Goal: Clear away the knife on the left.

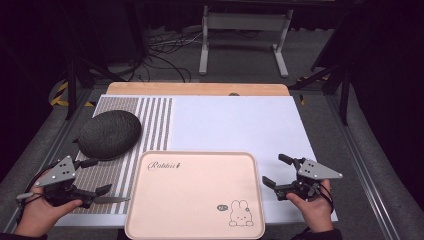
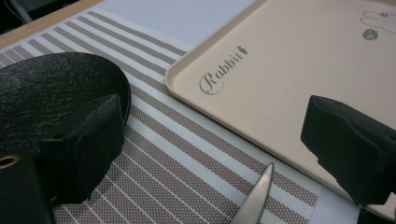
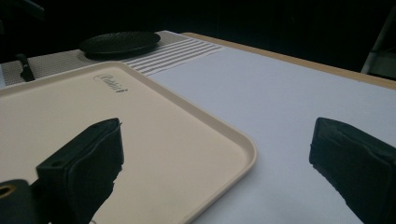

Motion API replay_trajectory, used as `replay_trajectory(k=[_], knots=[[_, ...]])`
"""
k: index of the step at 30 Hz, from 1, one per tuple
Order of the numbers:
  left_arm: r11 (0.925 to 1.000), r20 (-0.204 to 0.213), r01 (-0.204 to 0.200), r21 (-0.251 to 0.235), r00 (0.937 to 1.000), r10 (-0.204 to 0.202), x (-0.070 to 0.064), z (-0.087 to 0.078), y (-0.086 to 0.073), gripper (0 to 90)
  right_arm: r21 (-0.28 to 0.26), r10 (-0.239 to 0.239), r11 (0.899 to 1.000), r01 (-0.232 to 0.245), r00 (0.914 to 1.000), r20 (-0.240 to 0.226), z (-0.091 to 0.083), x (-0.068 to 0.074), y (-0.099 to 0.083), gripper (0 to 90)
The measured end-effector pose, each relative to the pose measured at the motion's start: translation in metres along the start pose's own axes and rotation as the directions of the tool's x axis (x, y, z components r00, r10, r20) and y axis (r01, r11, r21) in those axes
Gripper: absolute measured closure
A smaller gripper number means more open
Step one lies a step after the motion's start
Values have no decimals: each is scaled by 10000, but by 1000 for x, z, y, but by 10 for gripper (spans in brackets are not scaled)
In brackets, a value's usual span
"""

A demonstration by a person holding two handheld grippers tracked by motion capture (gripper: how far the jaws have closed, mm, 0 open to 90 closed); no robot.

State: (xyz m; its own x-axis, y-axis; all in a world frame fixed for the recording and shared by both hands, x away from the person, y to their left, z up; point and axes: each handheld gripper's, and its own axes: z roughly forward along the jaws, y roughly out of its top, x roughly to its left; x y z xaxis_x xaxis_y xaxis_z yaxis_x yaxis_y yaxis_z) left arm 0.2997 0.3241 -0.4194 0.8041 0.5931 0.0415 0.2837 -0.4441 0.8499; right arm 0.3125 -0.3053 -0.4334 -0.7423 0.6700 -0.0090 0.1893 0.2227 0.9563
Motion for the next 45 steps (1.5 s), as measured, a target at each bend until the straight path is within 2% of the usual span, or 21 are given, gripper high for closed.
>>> replay_trajectory(k=[6,9,11,13,14,16,18,21,22,23,24,25,26,28,29,33,34,40,42,43,45], knots=[[9962,19,-472,732,9989,472,1,-5,8,68,78,40,10000,-41,10000,51,1,0,-1,38],[9851,66,-934,1448,9956,934,2,-7,13,67,94,20,10000,-20,10000,57,1,0,-1,38],[9821,69,-1033,1575,9946,1035,1,-8,14,67,131,16,9999,-16,10000,28,2,0,-1,38],[9654,178,-1410,2195,9899,1405,1,-9,19,67,171,22,9999,-21,10000,-59,2,0,-2,40],[9654,178,-1410,2195,9899,1405,1,-9,19,67,199,21,9998,-20,10000,-75,2,0,-2,40],[9495,282,-1696,2640,9854,1682,0,-9,22,67,206,26,9998,-24,10000,-83,3,0,-2,41],[9409,366,-1816,2858,9832,1786,0,-9,24,69,232,2,9997,1,9999,-122,3,1,-2,42],[9196,481,-2044,3355,9786,1999,-1,-8,28,69,233,-7,9997,10,9999,-151,3,1,-2,42],[9196,481,-2044,3355,9786,1999,-1,-8,28,72,234,1,9997,3,9999,-162,3,1,-2,42],[9055,548,-2232,3609,9743,2184,-1,-7,30,74,243,22,9997,-18,9998,-174,3,1,-2,42],[9055,548,-2232,3609,9743,2184,-1,-7,30,74,247,9,9997,-5,9998,-175,3,1,-2,42],[8931,669,-2374,3821,9710,2294,-2,-6,31,74,259,3,9997,2,9998,-181,3,1,-2,42],[8931,669,-2374,3821,9710,2294,-2,-6,31,75,259,3,9997,2,9998,-181,3,1,-2,42],[8761,808,-2493,4127,9681,2374,-2,-4,33,75,260,-5,9997,11,9998,-213,3,1,-3,42],[8761,808,-2493,4127,9681,2374,-2,-4,33,76,260,-5,9997,11,9998,-213,3,1,-3,42],[8497,972,-2625,4573,9645,2456,-2,-1,33,76,271,-19,9996,25,9997,-232,3,1,-3,43],[8497,972,-2625,4573,9645,2456,-2,-1,33,75,271,-19,9996,25,9997,-232,3,1,-3,43],[8162,1152,-2812,5047,9589,2592,0,2,34,77,314,-53,9995,61,9997,-241,3,1,-3,43],[8082,1175,-2849,5154,9577,2627,0,2,34,80,322,-57,9995,65,9997,-234,3,1,-3,44],[8082,1175,-2849,5154,9577,2627,0,2,34,82,322,-57,9995,65,9997,-234,3,1,-3,44],[7835,1256,-3007,5438,9522,2784,0,4,34,88,340,-59,9994,66,9997,-233,3,1,-3,43]])
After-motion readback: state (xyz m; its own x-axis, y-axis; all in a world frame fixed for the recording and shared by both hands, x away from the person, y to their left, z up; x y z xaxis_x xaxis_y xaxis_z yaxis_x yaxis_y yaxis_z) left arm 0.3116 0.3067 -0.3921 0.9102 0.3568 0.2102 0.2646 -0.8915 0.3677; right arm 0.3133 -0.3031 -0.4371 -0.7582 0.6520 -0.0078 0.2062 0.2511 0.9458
